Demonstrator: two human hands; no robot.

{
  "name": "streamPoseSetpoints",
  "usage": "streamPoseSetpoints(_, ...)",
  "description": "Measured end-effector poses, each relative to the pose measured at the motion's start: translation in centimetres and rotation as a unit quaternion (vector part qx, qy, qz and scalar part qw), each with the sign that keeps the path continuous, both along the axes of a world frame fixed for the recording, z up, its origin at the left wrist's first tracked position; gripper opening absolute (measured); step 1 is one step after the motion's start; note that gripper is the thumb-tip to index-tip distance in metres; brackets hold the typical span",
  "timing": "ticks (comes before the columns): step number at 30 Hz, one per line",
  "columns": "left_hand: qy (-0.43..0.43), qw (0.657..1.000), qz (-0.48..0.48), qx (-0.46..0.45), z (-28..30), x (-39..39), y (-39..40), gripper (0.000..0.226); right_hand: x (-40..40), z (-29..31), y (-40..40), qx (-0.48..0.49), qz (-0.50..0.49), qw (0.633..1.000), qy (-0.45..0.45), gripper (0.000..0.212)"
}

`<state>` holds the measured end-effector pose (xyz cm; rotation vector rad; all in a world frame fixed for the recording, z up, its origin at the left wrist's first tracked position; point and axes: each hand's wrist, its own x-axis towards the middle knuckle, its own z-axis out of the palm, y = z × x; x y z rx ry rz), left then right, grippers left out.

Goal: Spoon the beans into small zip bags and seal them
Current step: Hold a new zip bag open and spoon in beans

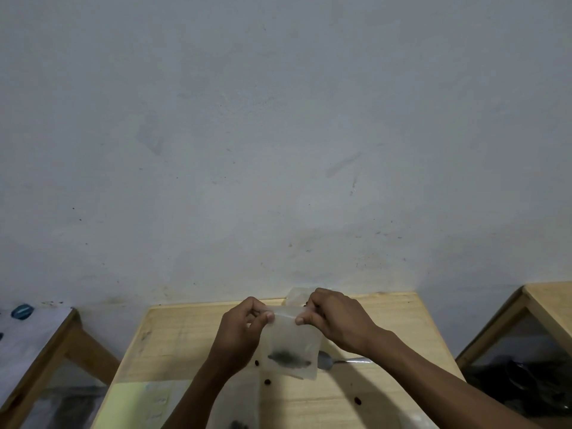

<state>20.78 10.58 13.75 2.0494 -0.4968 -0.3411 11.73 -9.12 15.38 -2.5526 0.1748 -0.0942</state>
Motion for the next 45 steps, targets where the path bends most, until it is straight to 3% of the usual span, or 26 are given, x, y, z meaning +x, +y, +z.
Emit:
streamPoseSetpoints(3, 0.007, 1.000, 0.017, -0.018, 0.8, -0.2, 0.2, 0.011, 0.3, 0.1, 0.3, 0.024, -0.020, 0.999, -0.007, 0.043)
streamPoseSetpoints(6, 0.004, 0.999, 0.024, -0.038, 1.6, -0.3, 0.5, 0.010, 0.5, 0.1, 0.7, 0.116, -0.049, 0.991, -0.032, 0.048)
streamPoseSetpoints(9, 0.005, 0.997, 0.031, -0.071, 2.3, -0.4, 1.1, 0.010, 0.3, 0.1, 1.1, 0.240, -0.036, 0.969, -0.034, 0.037)
streamPoseSetpoints(14, 0.041, 0.986, 0.055, -0.152, 3.2, -0.9, 2.3, 0.010, 0.0, -1.5, 2.0, 0.336, 0.013, 0.942, 0.016, 0.038)
streamPoseSetpoints(18, 0.089, 0.974, 0.093, -0.185, 1.8, -1.1, 3.7, 0.008, 0.1, -2.5, 3.6, 0.421, -0.035, 0.906, 0.013, 0.014)
streamPoseSetpoints(21, 0.136, 0.974, 0.097, -0.155, 0.1, -2.0, 5.1, 0.022, 0.2, -4.0, 5.2, 0.467, -0.103, 0.878, 0.014, 0.008)
streamPoseSetpoints(23, 0.146, 0.983, 0.071, -0.086, -1.4, -2.9, 6.3, 0.027, 0.0, -5.2, 6.6, 0.486, -0.155, 0.860, 0.013, 0.015)
streamPoseSetpoints(28, 0.149, 0.985, 0.065, 0.056, -6.1, -5.1, 9.1, 0.050, -0.7, -9.5, 9.8, 0.449, -0.203, 0.867, 0.072, 0.024)
streamPoseSetpoints(33, 0.141, 0.972, 0.093, 0.164, -9.9, -6.8, 11.1, 0.065, -1.7, -13.7, 12.6, 0.379, -0.113, 0.896, 0.200, 0.052)
streamPoseSetpoints(35, 0.148, 0.966, 0.097, 0.189, -11.2, -7.4, 11.6, 0.063, -1.8, -15.0, 13.6, 0.321, -0.095, 0.914, 0.229, 0.062)
streamPoseSetpoints(39, 0.157, 0.954, 0.114, 0.228, -13.1, -7.9, 11.7, 0.038, -1.9, -16.7, 15.6, 0.273, -0.096, 0.923, 0.252, 0.069)
streamPoseSetpoints(43, 0.158, 0.950, 0.115, 0.242, -14.3, -7.5, 12.0, 0.046, -1.3, -18.0, 16.1, 0.226, -0.091, 0.935, 0.256, 0.072)
streamPoseSetpoints(45, 0.161, 0.948, 0.117, 0.248, -13.9, -7.3, 11.8, 0.051, -1.1, -18.3, 16.0, 0.213, -0.089, 0.935, 0.270, 0.060)
